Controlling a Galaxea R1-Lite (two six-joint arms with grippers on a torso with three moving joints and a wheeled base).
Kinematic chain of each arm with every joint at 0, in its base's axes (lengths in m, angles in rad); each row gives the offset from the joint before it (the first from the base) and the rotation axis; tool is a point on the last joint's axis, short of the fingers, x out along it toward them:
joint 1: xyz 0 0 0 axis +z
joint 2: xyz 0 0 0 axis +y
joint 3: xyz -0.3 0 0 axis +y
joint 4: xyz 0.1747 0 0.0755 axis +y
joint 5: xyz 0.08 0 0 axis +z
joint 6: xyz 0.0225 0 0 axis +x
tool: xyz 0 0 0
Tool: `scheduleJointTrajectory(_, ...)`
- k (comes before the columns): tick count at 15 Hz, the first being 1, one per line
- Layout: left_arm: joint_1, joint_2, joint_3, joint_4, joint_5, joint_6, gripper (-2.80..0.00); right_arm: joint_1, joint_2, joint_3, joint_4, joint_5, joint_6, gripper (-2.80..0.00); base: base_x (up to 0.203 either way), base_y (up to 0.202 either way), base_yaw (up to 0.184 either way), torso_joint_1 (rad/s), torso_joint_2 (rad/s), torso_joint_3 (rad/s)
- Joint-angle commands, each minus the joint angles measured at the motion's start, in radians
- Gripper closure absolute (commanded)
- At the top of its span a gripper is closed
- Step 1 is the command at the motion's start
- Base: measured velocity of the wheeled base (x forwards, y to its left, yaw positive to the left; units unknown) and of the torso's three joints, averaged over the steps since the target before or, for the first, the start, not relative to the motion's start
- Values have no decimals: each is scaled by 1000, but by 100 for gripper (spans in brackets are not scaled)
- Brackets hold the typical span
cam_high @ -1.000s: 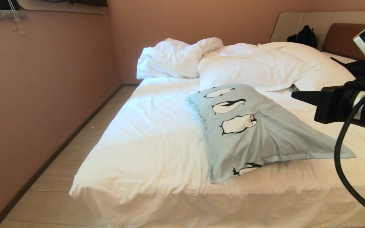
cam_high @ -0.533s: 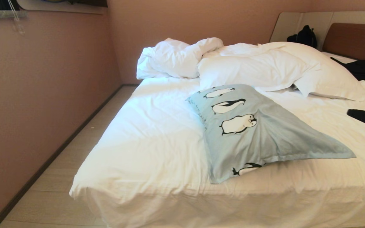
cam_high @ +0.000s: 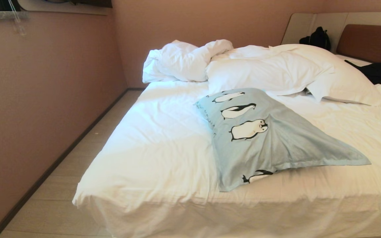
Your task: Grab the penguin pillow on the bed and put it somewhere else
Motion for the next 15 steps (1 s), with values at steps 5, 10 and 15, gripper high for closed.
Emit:
scheduleJointTrajectory(5, 0, 0, 2, 0, 0, -1, 0, -2, -262, 14, 172, -169, -5, 0, 0, 0, 0, 0, 0, 0)
scheduleJointTrajectory(10, 0, 0, 2, 0, 0, -1, 0, -20, -343, 26, 201, -257, -5, 0, 0, 0, 0, 0, 0, 0)
scheduleJointTrajectory(15, 0, 0, 2, 0, 0, -1, 0, -115, -434, 52, 199, -327, -37, 0, 0, 0, 0, 0, 0, 0)
